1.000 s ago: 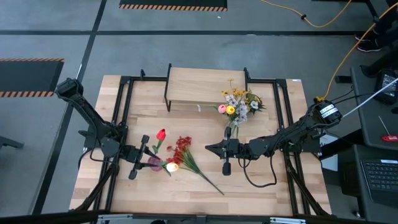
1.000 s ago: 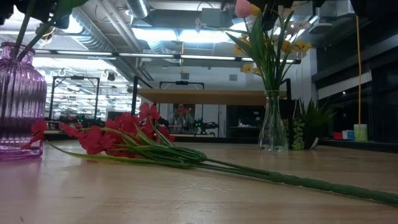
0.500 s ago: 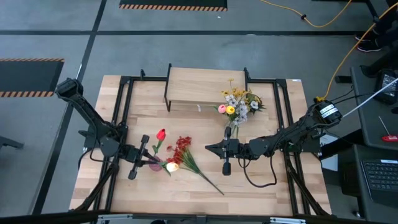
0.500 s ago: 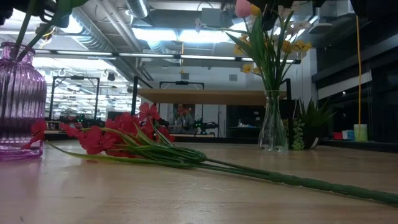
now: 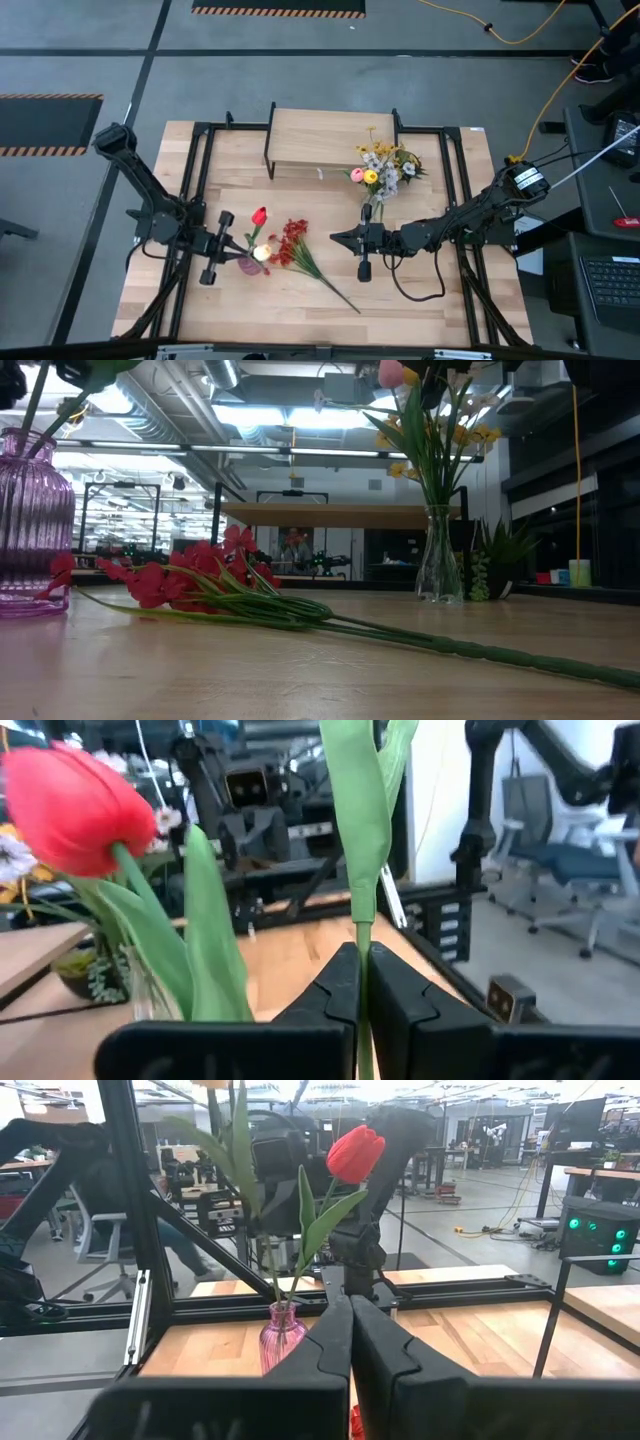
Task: Pick and place flowers into a vace then onto a shelf
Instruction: Put the light yellow flower into the violet vase, then put the red flowers into the violet vase
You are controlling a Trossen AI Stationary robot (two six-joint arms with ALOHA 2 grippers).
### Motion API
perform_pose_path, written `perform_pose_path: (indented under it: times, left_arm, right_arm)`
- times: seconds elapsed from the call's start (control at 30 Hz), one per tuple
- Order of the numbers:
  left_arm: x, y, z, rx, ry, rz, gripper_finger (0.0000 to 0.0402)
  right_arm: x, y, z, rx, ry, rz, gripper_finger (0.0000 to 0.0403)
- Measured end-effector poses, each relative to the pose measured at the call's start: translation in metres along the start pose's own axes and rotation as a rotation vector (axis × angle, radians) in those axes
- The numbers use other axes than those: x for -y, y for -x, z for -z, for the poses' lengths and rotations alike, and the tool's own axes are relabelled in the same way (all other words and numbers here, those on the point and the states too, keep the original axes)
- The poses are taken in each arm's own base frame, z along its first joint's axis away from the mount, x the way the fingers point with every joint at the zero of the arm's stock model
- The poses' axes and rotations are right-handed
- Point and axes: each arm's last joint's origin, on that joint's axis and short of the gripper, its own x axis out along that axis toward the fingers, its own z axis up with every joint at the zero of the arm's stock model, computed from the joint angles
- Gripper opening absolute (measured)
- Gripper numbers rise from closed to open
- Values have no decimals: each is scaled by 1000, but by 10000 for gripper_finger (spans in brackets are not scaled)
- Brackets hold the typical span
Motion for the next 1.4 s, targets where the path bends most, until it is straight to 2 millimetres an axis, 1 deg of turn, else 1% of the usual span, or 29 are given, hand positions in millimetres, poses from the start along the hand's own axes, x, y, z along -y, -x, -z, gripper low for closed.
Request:
perform_pose_path:
  times: [0.23, 0.47, 0.77, 1.03, 1.17, 1.4]
  left_arm:
    - [-5, 9, 8, 86, 27, -11, 4]
    - [-9, 15, 21, 98, 58, -21, 4]
    - [-11, 21, 37, 65, 41, 15, 4]
    - [-9, 21, 37, 69, 37, 85, 5]
    - [-9, 21, 37, 71, 37, 106, 20]
    - [-9, 21, 37, 74, -8, 104, 66]
  right_arm:
    - [0, 0, 0, 0, 0, 0, 5]
    - [0, 0, 0, 0, 0, 0, 5]
    - [0, 0, 0, 0, 0, 0, 5]
    - [0, 0, 0, 0, 0, 0, 5]
    - [0, 0, 0, 0, 0, 0, 5]
    - [0, 0, 0, 0, 0, 0, 5]
